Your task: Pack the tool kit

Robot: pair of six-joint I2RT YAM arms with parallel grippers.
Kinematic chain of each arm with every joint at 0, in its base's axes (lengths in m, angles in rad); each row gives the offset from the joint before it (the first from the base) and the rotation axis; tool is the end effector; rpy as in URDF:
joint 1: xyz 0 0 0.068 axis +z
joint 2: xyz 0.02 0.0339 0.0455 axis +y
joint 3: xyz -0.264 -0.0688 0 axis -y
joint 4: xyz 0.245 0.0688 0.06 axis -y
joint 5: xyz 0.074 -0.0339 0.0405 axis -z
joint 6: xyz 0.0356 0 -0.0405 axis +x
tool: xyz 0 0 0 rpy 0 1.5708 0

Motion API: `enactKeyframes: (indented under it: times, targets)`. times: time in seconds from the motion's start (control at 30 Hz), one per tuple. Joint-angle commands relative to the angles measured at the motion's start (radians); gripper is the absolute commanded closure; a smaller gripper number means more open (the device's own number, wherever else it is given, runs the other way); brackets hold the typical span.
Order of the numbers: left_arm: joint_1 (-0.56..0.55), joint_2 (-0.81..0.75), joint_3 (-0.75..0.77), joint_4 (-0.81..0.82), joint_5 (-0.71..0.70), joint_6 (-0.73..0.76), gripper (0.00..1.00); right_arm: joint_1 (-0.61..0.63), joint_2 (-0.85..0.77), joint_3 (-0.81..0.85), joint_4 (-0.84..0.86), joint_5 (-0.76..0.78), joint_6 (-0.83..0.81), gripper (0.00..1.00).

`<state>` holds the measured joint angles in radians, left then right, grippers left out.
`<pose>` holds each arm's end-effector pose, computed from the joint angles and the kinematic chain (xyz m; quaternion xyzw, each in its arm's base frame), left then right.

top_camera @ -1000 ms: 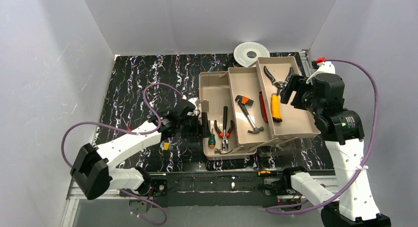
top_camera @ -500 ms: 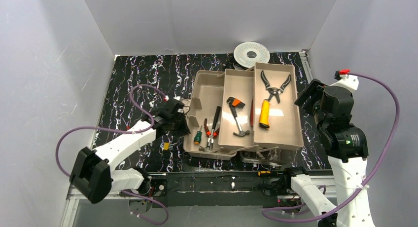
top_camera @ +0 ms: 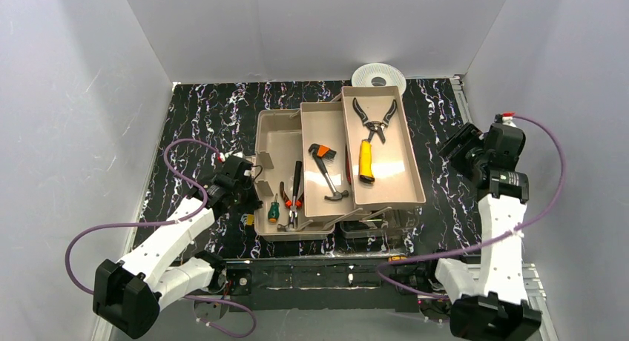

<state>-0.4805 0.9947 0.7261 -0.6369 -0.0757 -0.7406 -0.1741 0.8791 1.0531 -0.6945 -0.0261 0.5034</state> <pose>0.1750 -0.0882 0.2416 -0.1347 0.9349 -0.1578 0.2879 0.1751 -0.0298 0.3638 0.2813 0.8182 0.0933 0.4927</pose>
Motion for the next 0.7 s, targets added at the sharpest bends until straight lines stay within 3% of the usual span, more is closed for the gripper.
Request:
enactKeyframes:
  times: [0.0,0.27,0.53,0.67]
  targets:
    - [0.038,-0.048,0.018,0.082,-0.040,-0.089,1.00,-0.075,0.054,-0.095,0.173,-0.373,0.060,0.25]
    - [0.042,-0.044,0.028,0.128,0.022,-0.021,1.00,-0.077,0.176,-0.332,0.487,-0.707,0.125,0.28]
    - [0.042,0.000,0.063,0.145,0.108,0.045,1.00,-0.035,0.314,-0.318,0.457,-0.628,-0.002,0.39]
    - [0.042,0.019,0.073,0.149,0.133,0.066,1.00,0.066,0.401,-0.236,0.338,-0.444,-0.094,0.38]
